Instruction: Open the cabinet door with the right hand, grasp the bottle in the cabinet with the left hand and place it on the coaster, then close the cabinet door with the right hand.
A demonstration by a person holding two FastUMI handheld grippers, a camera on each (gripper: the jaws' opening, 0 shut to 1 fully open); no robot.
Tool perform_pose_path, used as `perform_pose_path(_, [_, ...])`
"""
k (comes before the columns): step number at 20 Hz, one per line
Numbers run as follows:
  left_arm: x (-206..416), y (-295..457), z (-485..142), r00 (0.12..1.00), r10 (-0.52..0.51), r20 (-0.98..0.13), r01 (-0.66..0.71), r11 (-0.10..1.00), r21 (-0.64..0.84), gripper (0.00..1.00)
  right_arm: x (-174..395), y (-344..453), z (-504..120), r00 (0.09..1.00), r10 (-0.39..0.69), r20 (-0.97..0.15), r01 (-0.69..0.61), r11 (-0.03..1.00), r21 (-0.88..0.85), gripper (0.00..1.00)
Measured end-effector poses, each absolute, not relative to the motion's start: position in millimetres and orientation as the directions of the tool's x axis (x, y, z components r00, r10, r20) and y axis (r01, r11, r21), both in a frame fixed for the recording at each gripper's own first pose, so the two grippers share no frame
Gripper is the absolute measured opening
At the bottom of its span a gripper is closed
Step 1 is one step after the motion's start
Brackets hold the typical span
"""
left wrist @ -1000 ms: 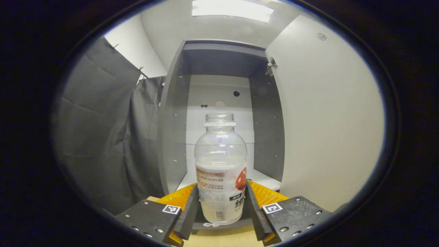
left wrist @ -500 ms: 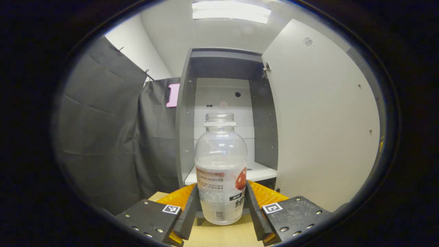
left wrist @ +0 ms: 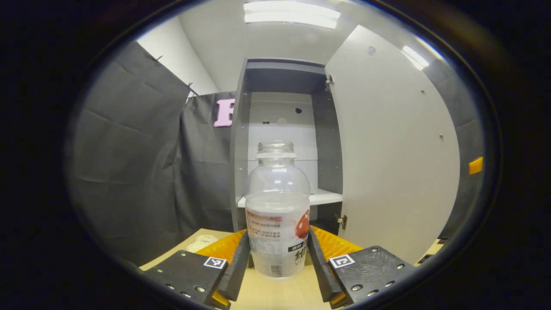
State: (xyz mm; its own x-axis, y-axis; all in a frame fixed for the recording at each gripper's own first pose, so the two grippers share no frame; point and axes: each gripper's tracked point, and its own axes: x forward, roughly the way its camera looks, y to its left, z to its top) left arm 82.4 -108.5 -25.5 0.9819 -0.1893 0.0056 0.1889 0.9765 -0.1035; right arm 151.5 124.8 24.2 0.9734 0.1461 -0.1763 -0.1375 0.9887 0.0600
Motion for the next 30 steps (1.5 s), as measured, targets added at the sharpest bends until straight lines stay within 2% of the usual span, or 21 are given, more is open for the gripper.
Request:
perform_pose_path(1, [77, -108, -32, 0.982, -0.189, 0.002, 0.188, 0.976, -0.106, 0.71, 153, 125, 24, 0.974, 0.144, -0.177, -0.136, 0.989, 0.059, 0.95])
perform_pose_path(2, [70, -106, -40, 0.982, -0.189, -0.002, 0.188, 0.976, -0.108, 0.75, 153, 126, 23, 0.973, 0.144, -0.177, -0.135, 0.989, 0.062, 0.95])
perform_pose_path(3, [63, -104, -48, 0.982, -0.191, -0.007, 0.189, 0.976, -0.108, 0.75, 153, 129, 21, 0.973, 0.147, -0.179, -0.137, 0.988, 0.068, 0.95])
perform_pose_path(4, [57, -103, -55, 0.981, -0.192, -0.013, 0.189, 0.976, -0.108, 0.71, 153, 130, 20, 0.972, 0.148, -0.182, -0.137, 0.988, 0.073, 0.95])
perform_pose_path(7, [43, -100, -83, 0.98, -0.195, -0.029, 0.191, 0.975, -0.117, 0.75, 154, 136, 15, 0.969, 0.153, -0.196, -0.141, 0.987, 0.077, 0.95])
perform_pose_path(9, [39, -99, -99, 0.98, -0.197, -0.04, 0.191, 0.974, -0.118, 0.71, 155, 139, 15, 0.968, 0.154, -0.196, -0.142, 0.987, 0.072, 0.96])
perform_pose_path(10, [38, -99, -106, 0.979, -0.2, -0.046, 0.194, 0.974, -0.116, 0.75, 155, 139, 16, 0.969, 0.152, -0.193, -0.141, 0.988, 0.067, 0.93])
perform_pose_path(12, [29, -101, -122, 0.976, -0.209, -0.058, 0.202, 0.973, -0.113, 0.76, 157, 140, 16, 0.971, 0.147, -0.187, -0.138, 0.989, 0.061, 0.95])
perform_pose_path(13, [27, -104, -131, 0.974, -0.215, -0.065, 0.207, 0.972, -0.112, 0.71, 157, 141, 15, 0.972, 0.144, -0.185, -0.135, 0.989, 0.058, 0.95])
perform_pose_path(14, [24, -105, -140, 0.973, -0.219, -0.073, 0.21, 0.971, -0.113, 0.71, 158, 142, 14, 0.973, 0.14, -0.185, -0.131, 0.99, 0.057, 0.95])
perform_pose_path(15, [24, -107, -150, 0.971, -0.225, -0.08, 0.214, 0.97, -0.118, 0.75, 159, 142, 12, 0.973, 0.136, -0.187, -0.128, 0.99, 0.057, 0.95])
perform_pose_path(18, [19, -113, -173, 0.968, -0.231, -0.102, 0.217, 0.967, -0.131, 0.75, 160, 143, 6, 0.972, 0.13, -0.198, -0.12, 0.991, 0.059, 0.95])
perform_pose_path(19, [18, -114, -182, 0.967, -0.23, -0.111, 0.215, 0.967, -0.135, 0.71, 160, 142, 3, 0.97, 0.128, -0.206, -0.118, 0.991, 0.058, 0.95])
perform_pose_path(22, [18, -117, -202, 0.962, -0.232, -0.141, 0.212, 0.967, -0.142, 0.71, 161, 140, -6, 0.965, 0.122, -0.231, -0.113, 0.992, 0.051, 0.95])
perform_pose_path(30, [4, -117, -261, 0.96, -0.178, -0.218, 0.146, 0.977, -0.157, 0.71, 163, 138, -12, 0.96, 0.117, -0.253, -0.115, 0.993, 0.026, 0.96])
